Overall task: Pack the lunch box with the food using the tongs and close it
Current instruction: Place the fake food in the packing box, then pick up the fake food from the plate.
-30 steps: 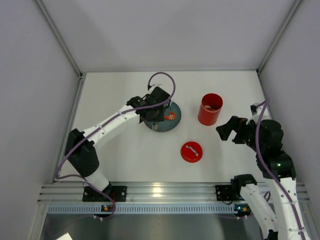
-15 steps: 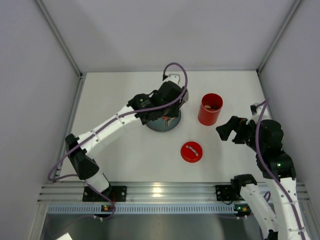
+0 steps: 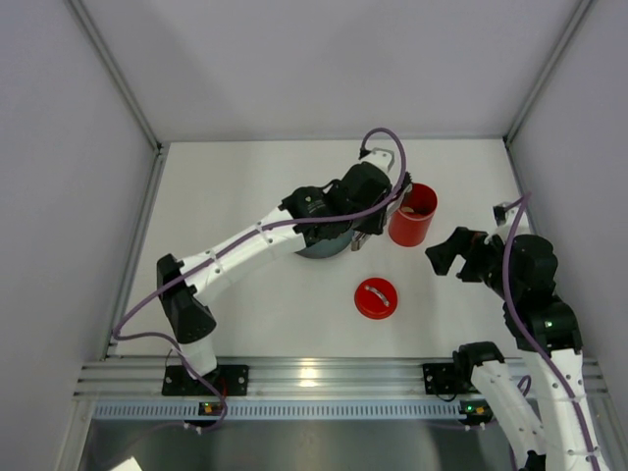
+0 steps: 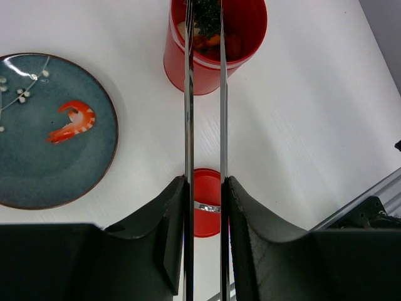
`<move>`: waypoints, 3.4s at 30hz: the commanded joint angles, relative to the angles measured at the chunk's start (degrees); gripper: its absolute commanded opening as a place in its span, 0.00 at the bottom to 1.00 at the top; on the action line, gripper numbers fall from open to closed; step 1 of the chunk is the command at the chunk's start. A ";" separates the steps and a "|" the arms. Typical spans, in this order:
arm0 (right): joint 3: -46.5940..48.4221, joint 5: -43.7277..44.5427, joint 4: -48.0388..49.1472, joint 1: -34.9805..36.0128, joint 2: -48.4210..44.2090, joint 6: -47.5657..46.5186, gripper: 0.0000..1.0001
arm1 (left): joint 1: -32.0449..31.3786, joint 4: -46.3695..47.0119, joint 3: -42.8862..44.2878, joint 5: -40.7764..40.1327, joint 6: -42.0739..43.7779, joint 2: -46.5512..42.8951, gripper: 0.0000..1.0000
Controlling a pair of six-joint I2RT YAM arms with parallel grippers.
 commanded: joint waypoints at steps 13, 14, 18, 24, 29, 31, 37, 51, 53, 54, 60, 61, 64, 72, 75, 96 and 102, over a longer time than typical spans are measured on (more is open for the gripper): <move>2.98 1.04 -0.07 -0.46 -0.16 -0.67 0.99 | -0.41 4.97 4.18 1.65 2.12 3.54 0.40; 2.89 1.04 -0.07 -0.55 -0.24 -0.67 0.99 | -0.41 4.88 4.10 1.64 2.12 3.45 0.43; 2.71 1.04 -0.07 -0.55 -0.25 -0.67 1.00 | -0.41 4.88 4.18 1.47 2.38 3.63 0.48; 2.36 1.13 -0.06 -0.55 -0.42 -0.59 1.00 | -0.41 5.23 4.10 1.47 2.47 3.28 0.48; 2.19 1.04 -0.07 -0.55 -0.60 -0.67 0.99 | -0.50 6.28 2.17 -1.16 2.47 0.03 0.47; 2.10 1.04 -0.07 -0.55 -0.60 -0.67 0.99 | -0.41 6.29 0.85 -3.36 2.39 -2.69 0.48; 1.92 0.78 0.02 -0.55 -0.86 -0.59 1.00 | -0.50 -0.47 -5.81 -13.01 -0.42 -10.51 0.49; 0.34 -0.45 1.60 -0.55 -0.77 0.12 0.99 | 0.29 -4.09 -21.74 -10.93 1.24 -14.23 0.58; 0.34 -0.27 1.52 -0.55 -0.86 0.12 0.99 | 0.38 -4.35 -21.74 -10.49 1.86 -12.90 0.60; 0.34 -0.27 1.43 -0.55 -0.86 0.03 0.99 | 0.30 -4.52 -21.83 -10.75 2.03 -11.85 0.61; 0.25 0.08 1.34 -0.55 -0.95 -0.15 0.99 | 2.22 -1.98 -23.94 -9.96 3.09 -9.47 0.60; 0.34 0.08 1.34 -0.55 -0.86 -0.15 0.99 | 2.66 -1.80 -24.38 -9.35 3.09 -9.30 0.60; 0.34 0.08 1.25 -0.55 -0.86 -0.23 0.99 | 4.68 -0.40 -25.26 -8.21 3.44 -8.86 0.60; 0.78 0.08 1.25 -0.55 -0.42 -0.41 1.00 | 7.68 4.96 -27.72 -5.03 6.16 -7.27 0.59; 0.87 0.08 1.34 -0.55 -0.33 -0.50 1.00 | 8.29 6.19 -27.98 -5.04 6.69 -6.57 0.59; 0.78 0.16 1.16 -0.55 -0.33 -0.50 1.00 | 11.81 5.23 -27.98 0.24 6.16 -3.06 0.51; 0.43 -0.01 1.34 -0.55 -0.60 -0.32 1.00 | 12.60 4.53 -28.25 2.26 5.46 -2.26 0.45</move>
